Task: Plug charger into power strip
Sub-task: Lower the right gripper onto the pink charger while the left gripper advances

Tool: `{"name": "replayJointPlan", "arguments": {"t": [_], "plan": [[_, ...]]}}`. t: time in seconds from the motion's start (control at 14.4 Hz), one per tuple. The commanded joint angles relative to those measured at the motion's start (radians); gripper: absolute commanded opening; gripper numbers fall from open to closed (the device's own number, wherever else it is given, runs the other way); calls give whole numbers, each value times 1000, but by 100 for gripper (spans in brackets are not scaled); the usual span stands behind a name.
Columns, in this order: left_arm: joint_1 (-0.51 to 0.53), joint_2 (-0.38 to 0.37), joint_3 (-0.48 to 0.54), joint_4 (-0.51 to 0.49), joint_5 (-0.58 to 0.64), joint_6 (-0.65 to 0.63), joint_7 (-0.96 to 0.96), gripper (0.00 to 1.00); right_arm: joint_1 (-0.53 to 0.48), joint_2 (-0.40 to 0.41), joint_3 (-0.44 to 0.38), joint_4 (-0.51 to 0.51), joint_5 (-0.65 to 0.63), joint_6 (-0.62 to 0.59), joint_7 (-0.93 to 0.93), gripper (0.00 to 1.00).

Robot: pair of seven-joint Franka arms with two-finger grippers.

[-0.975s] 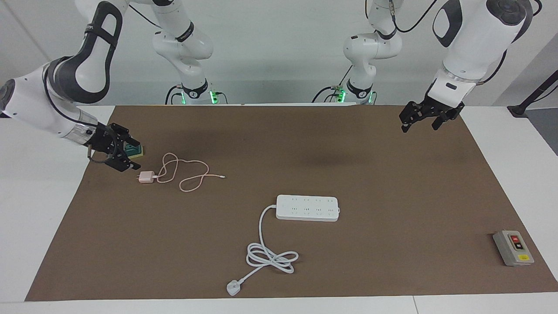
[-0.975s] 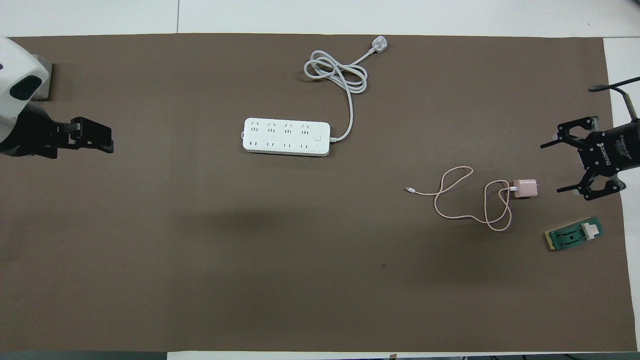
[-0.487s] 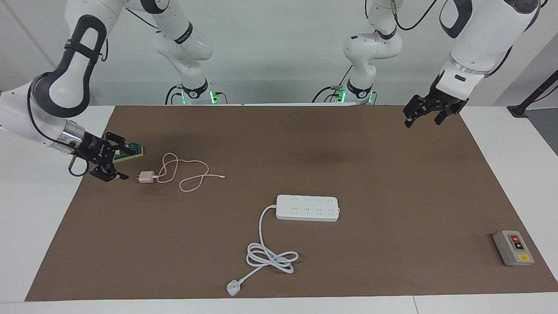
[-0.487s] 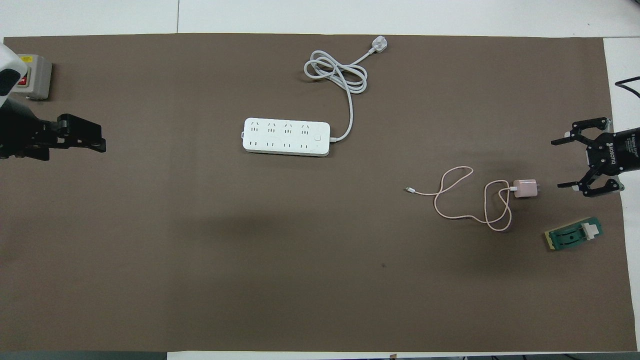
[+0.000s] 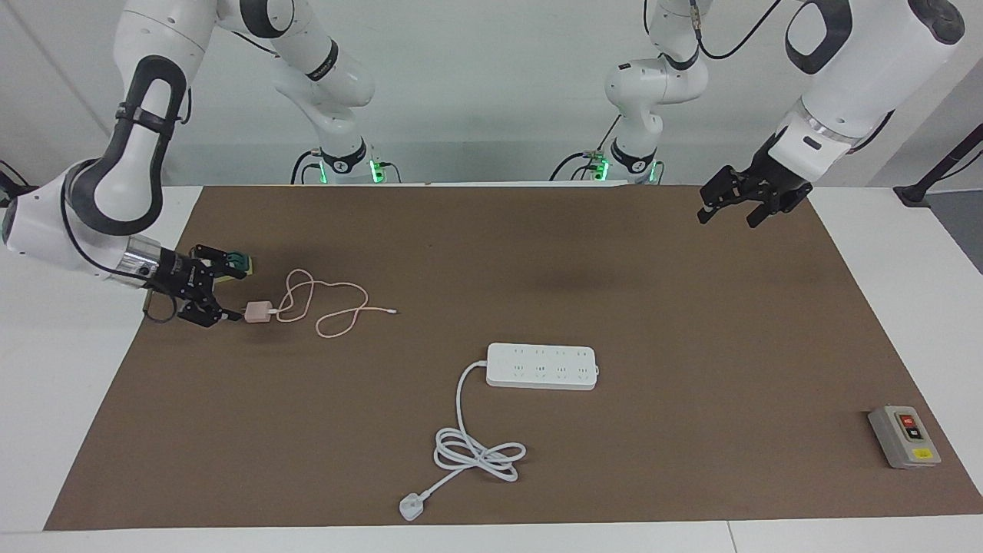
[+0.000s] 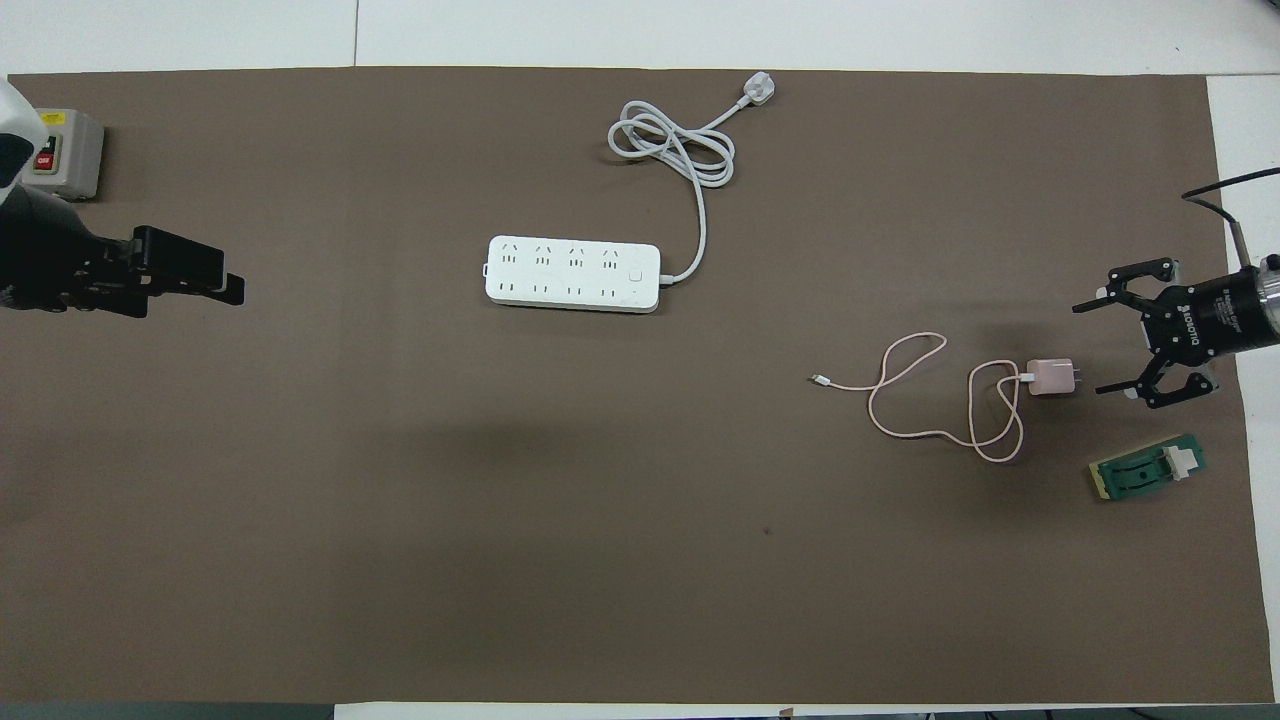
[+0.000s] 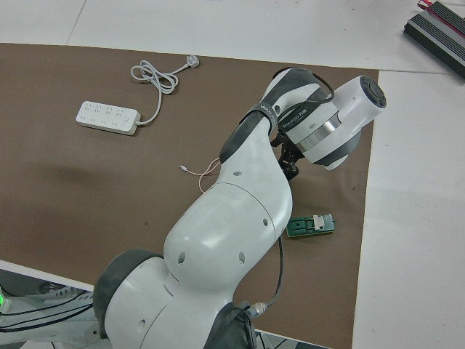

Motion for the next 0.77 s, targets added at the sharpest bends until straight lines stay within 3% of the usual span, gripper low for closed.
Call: {"name": "replayJointPlan", "arguments": {"t": [0.0,0.21,0.56,0.7], "plan": [[40,6,-2,14,-111,-25,23,100,-6,15,2,-7,-7,-13,-109,100],[89,20,-2,11,-244,-25,112,100,-24,43,2,-13,-6,-1,-131,100],[190,133,-4,3,-531,-91,275,100,-56,66,2,-51,25,45,-149,100],[192,141,-4,-22,-604,-80,328,100,-67,81,2,-59,28,48,-171,100]]}}
